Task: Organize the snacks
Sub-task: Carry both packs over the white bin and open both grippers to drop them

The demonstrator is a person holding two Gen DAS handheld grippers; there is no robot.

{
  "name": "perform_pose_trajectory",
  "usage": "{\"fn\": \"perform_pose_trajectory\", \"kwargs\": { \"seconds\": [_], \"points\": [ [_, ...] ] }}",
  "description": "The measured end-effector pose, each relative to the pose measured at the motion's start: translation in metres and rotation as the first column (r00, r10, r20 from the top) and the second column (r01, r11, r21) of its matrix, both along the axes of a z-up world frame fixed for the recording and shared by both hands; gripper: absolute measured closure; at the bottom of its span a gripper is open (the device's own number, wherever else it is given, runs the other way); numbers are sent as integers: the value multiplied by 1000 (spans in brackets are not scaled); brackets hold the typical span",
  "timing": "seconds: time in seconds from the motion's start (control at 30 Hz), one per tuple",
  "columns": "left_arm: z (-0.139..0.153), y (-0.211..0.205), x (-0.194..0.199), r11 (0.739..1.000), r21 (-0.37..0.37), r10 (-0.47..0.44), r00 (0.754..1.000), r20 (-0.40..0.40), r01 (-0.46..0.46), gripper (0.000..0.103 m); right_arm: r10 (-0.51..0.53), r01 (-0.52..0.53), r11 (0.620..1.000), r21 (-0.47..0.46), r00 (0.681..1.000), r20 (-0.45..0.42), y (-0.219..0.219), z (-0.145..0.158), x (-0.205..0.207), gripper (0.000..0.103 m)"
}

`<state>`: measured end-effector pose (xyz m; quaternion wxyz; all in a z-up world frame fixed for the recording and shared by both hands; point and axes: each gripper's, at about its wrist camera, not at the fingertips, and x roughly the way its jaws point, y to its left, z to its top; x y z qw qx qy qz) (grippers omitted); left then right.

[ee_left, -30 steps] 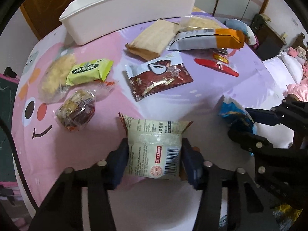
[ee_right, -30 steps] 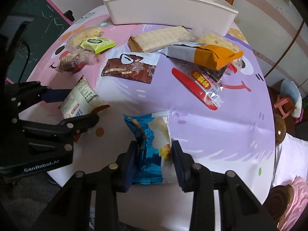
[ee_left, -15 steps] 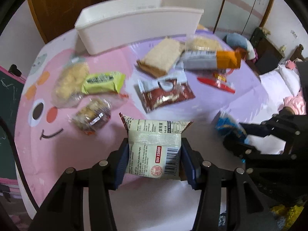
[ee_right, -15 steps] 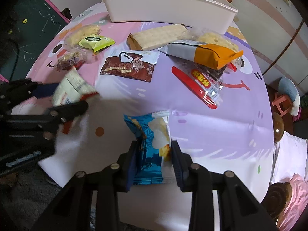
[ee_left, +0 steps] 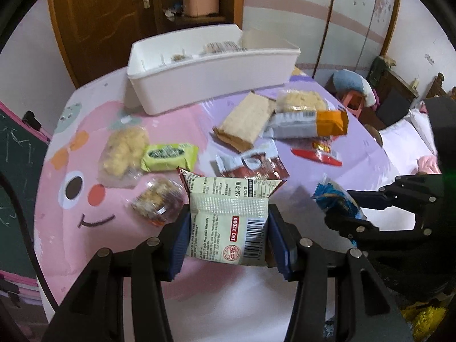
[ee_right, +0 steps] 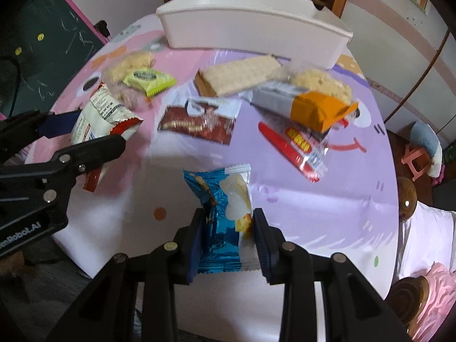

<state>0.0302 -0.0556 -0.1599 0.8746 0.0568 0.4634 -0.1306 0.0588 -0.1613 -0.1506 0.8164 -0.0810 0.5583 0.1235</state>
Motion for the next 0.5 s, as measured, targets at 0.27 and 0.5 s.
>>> {"fn": "perform_pose_trajectory", "kwargs": {
  "seconds": [0.27,0.5],
  "points": [
    [34,16,8,999,-32,45,995,84,-42,53,-1,-4,999,51,994,108,1,42,14,70],
    [68,28,20,995,-74,81,987,142,-71,53,3,-17,997,81,984,176,3,70,32,70]
  ]
}}
